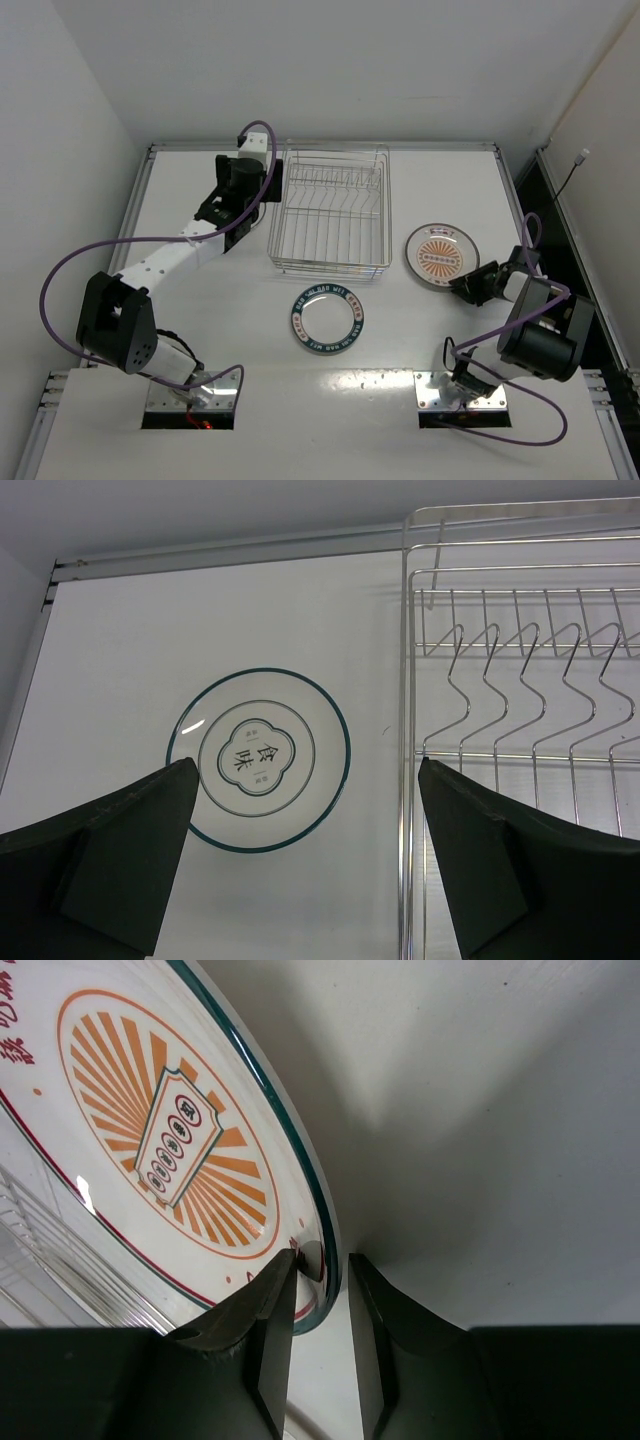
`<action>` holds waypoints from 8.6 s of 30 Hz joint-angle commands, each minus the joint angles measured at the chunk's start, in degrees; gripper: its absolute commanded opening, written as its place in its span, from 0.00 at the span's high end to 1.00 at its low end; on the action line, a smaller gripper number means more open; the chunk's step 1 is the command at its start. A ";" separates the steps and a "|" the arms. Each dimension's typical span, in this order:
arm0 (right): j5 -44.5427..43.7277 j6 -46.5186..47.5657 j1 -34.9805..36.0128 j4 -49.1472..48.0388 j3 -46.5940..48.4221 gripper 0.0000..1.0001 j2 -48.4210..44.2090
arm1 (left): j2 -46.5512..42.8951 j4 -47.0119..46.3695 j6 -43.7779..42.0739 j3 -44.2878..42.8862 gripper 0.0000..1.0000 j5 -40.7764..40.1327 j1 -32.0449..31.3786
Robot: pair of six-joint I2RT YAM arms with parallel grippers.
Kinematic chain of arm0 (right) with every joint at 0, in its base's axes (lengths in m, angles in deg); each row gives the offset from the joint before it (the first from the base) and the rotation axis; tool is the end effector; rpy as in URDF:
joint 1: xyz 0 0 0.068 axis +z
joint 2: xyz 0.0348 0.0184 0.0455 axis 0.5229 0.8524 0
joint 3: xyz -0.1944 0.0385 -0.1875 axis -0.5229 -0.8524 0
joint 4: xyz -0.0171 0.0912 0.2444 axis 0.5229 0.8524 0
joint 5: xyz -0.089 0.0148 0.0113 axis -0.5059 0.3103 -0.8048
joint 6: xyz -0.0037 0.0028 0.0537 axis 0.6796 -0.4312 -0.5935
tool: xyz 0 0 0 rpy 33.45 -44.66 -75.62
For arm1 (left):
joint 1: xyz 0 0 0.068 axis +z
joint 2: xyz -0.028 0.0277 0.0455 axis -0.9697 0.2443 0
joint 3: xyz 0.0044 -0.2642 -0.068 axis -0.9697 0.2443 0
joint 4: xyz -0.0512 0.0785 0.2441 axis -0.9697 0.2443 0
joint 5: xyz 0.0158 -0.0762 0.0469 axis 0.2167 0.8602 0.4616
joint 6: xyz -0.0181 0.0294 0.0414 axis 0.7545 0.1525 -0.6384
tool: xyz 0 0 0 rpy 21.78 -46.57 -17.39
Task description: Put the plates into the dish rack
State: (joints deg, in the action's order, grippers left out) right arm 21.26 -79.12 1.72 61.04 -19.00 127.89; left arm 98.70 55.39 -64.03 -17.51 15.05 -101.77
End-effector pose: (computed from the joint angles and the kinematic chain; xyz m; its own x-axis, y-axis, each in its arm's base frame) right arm 0.1960 -0.0970 0.1082 -0.2649 0.9639 -0.0254 0.8026 0.2350 0.5482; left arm 0.3148 -0.1338 0.3161 -0.2868 -0.0041 -0.9580 -0.0717 0.9973 0.0172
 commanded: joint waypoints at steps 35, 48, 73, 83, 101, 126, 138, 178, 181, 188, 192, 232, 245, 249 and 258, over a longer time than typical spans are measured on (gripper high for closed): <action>-42.68 7.08 27.33 18.64 36.72 1.00 -16.90 | -0.89 -2.08 0.76 0.48 0.10 0.45 -0.54; -57.46 11.75 44.73 24.08 62.74 1.00 8.85 | -2.03 -1.55 0.76 -0.04 0.10 -1.75 -0.54; -72.41 17.11 59.60 29.28 76.29 1.00 28.38 | -2.64 -1.55 0.23 -0.57 0.08 -2.27 -0.54; -68.63 18.16 59.60 24.54 69.88 0.93 25.04 | -1.06 -1.55 0.23 -0.57 0.08 -3.59 -0.54; -64.58 20.36 59.59 24.88 61.01 0.60 6.34 | 0.70 -1.55 1.37 0.48 0.00 -9.21 -0.54; -36.73 11.22 62.76 10.82 13.54 0.39 -19.35 | 21.15 -15.32 41.00 8.04 0.00 47.69 41.37; -36.20 10.69 62.23 9.50 12.13 0.37 -20.05 | 32.86 -24.48 46.45 9.19 0.30 58.88 42.43; -9.39 7.26 62.06 -16.95 13.17 0.23 -36.67 | 9.56 -78.95 62.71 14.03 1.00 78.67 40.51; -10.08 9.98 62.06 -20.29 14.40 0.20 -33.77 | 10.19 -78.46 62.73 12.61 1.00 80.34 36.64; -7.28 11.92 60.13 -26.26 21.79 0.11 -21.82 | 7.73 -69.67 55.69 12.09 1.00 80.87 26.71; -6.57 11.92 57.93 -25.57 25.22 0.11 -17.16 | 6.68 -69.06 55.16 11.56 1.00 82.19 22.58; -62.26 22.28 57.56 22.41 74.51 1.00 16.13 | -4.75 1.61 19.83 -1.54 0.22 28.23 15.10; -72.59 28.71 59.51 26.64 90.00 1.00 33.64 | -5.28 2.14 18.78 -1.54 0.22 27.08 15.10; -71.27 28.18 59.51 26.64 88.85 1.00 35.58 | -4.75 2.14 18.78 -1.54 0.22 27.70 15.10; -65.29 28.71 58.98 23.83 87.00 1.00 38.13 | -3.61 2.14 18.78 -2.06 0.22 29.37 15.10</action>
State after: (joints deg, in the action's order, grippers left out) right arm -45.01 -51.07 61.18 88.52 66.92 164.50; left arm 96.01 58.36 -44.86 -17.24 43.66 -86.45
